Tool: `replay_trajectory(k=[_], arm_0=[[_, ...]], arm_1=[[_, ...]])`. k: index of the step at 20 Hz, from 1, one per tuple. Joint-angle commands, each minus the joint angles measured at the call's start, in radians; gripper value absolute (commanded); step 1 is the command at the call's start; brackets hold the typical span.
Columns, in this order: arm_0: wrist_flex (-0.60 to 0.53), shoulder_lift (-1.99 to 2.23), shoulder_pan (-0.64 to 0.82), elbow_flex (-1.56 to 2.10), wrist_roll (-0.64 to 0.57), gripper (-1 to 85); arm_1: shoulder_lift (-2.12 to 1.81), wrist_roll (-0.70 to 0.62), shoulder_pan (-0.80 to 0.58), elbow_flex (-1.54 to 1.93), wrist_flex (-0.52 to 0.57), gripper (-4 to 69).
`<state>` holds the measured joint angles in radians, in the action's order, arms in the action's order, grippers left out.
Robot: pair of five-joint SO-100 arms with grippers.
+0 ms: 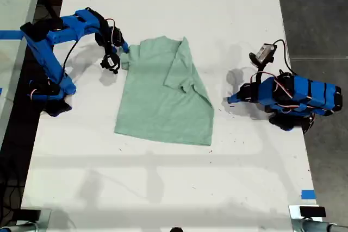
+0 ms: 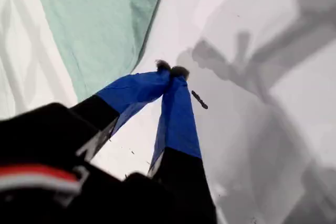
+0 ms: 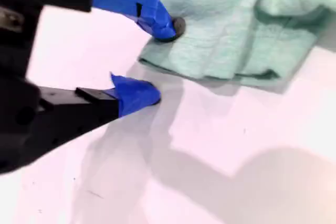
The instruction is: Fold t shirt
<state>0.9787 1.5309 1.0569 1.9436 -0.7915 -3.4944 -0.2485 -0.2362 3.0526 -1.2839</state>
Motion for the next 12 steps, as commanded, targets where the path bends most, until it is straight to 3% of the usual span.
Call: replay_trajectory(k=[1,2,3,4,8,12], arm_0=[[0.006,-0.038,-0.031,-0.055,-0.029,15.6],[0.011,-0.049,-0.025,-0.055,-0.037,12.7],[0.025,-0.077,-0.011,-0.063,-0.038,1.3],[0.055,-0.104,0.003,-0.075,-0.032,-0.2],[0.117,-0.049,-0.035,-0.114,0.017,-0.2],[0.239,0.044,-0.236,-0.296,0.121,-0.2]], arm_1=[[-0.015,-0.011,-0.008,0.054,0.003,0.1],[-0.015,-0.011,-0.008,0.054,0.003,0.1],[-0.015,-0.011,-0.008,0.054,0.003,0.1],[-0.015,-0.011,-0.008,0.054,0.003,0.1],[-0.015,-0.011,-0.008,0.054,0.003,0.1],[-0.015,-0.011,-0.008,0.054,0.003,0.1]])
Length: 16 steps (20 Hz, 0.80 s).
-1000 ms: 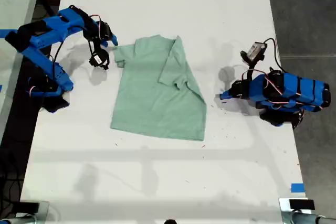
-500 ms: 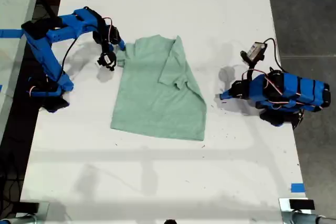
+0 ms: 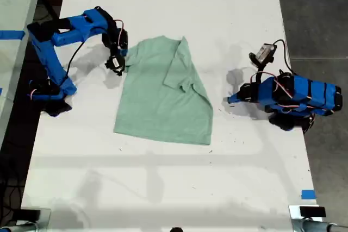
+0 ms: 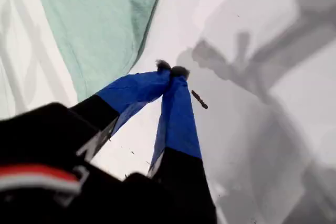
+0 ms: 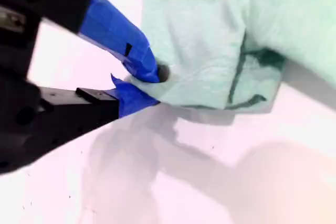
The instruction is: Fold t shirt
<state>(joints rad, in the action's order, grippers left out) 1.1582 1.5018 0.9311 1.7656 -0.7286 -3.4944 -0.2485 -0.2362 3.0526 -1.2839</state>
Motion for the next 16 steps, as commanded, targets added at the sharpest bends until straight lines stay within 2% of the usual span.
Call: replay_trajectory(k=[1,4,7,9,12,14,15,16], arm_0=[[0.092,0.074,-0.170,-0.195,0.095,-0.2],[0.107,0.071,-0.341,-0.341,0.236,-0.2],[0.061,0.040,-0.459,-0.423,0.328,2.0],[0.055,0.000,-0.485,-0.479,0.337,9.3],[0.049,-0.020,-0.506,-0.537,0.324,11.2],[0.069,0.003,-0.497,-0.541,0.304,8.2],[0.100,0.028,-0.483,-0.540,0.291,-0.1],[0.138,0.080,-0.471,-0.522,0.291,-0.1]], arm_1=[[-0.015,-0.011,-0.008,0.054,0.003,0.1],[-0.015,-0.011,-0.008,0.054,0.003,0.1],[-0.015,-0.011,-0.006,0.054,0.003,0.1],[-0.015,-0.011,-0.005,0.054,0.003,0.1],[-0.015,-0.012,-0.005,0.052,0.005,0.1],[-0.015,-0.014,-0.005,0.052,0.005,0.1],[-0.015,-0.014,-0.005,0.052,0.005,0.1],[-0.015,-0.014,-0.005,0.052,0.005,0.1]])
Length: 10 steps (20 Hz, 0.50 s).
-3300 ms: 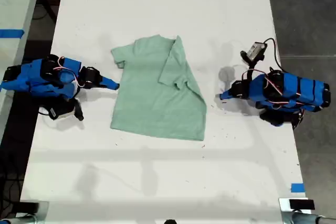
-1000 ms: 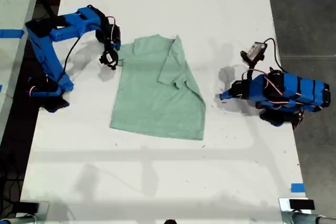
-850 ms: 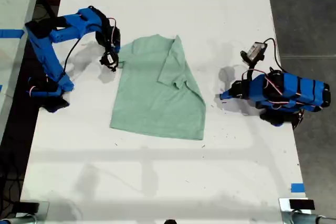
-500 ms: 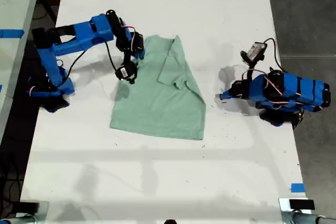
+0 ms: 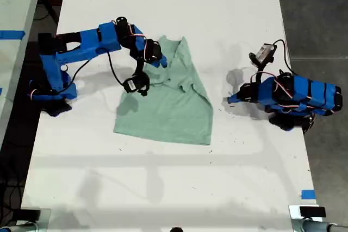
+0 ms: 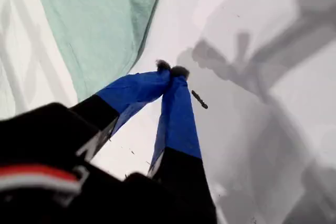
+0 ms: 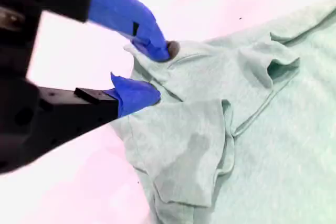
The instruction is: Fold t shirt
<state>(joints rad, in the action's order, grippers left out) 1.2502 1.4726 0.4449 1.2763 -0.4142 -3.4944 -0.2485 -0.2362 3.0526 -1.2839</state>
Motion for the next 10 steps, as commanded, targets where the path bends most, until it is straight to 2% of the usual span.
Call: replay_trajectory(k=[1,2,4,6,9,10], arm_0=[[0.074,0.189,0.023,0.003,-0.023,-0.2],[0.078,0.293,0.035,0.067,-0.025,-0.2],[0.012,0.586,0.055,0.295,-0.032,-0.2],[-0.156,0.945,0.014,0.652,-0.020,-0.2],[-0.454,1.333,-0.216,1.221,0.147,-0.2],[-0.554,1.471,-0.247,1.419,0.192,-0.2]], arm_1=[[-0.015,-0.014,-0.005,0.052,0.005,0.1],[-0.015,-0.014,-0.005,0.052,0.005,0.1],[-0.015,-0.014,-0.005,0.052,0.005,0.1],[-0.015,-0.014,-0.005,0.052,0.005,0.1],[-0.015,-0.011,-0.005,0.052,0.005,0.1],[-0.015,-0.009,-0.005,0.052,0.005,0.1]])
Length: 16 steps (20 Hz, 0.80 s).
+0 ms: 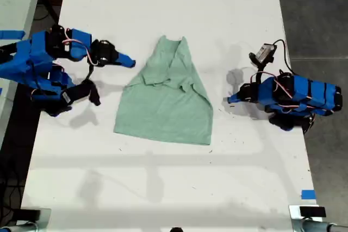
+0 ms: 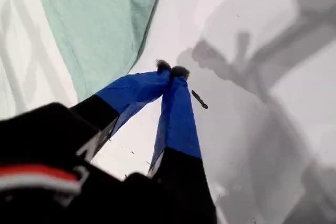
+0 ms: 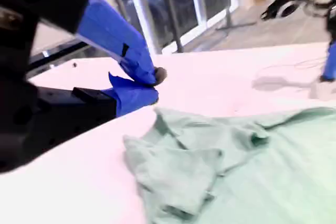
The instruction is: Fold t shirt
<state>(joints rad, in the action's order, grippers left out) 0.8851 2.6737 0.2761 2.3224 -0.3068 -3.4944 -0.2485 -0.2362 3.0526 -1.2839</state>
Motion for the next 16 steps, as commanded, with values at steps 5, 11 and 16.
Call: replay_trajectory(k=[5,11,16], arm_0=[[-0.052,0.905,-0.020,0.879,0.104,-0.1],[-0.028,0.930,-0.048,0.887,0.109,-0.1],[-0.009,0.930,-0.026,0.884,0.103,-0.1]], arm_1=[[-0.015,-0.005,-0.008,0.054,0.005,0.1],[-0.015,-0.002,-0.005,0.054,0.002,0.1],[-0.015,-0.003,-0.006,0.054,0.002,0.1]])
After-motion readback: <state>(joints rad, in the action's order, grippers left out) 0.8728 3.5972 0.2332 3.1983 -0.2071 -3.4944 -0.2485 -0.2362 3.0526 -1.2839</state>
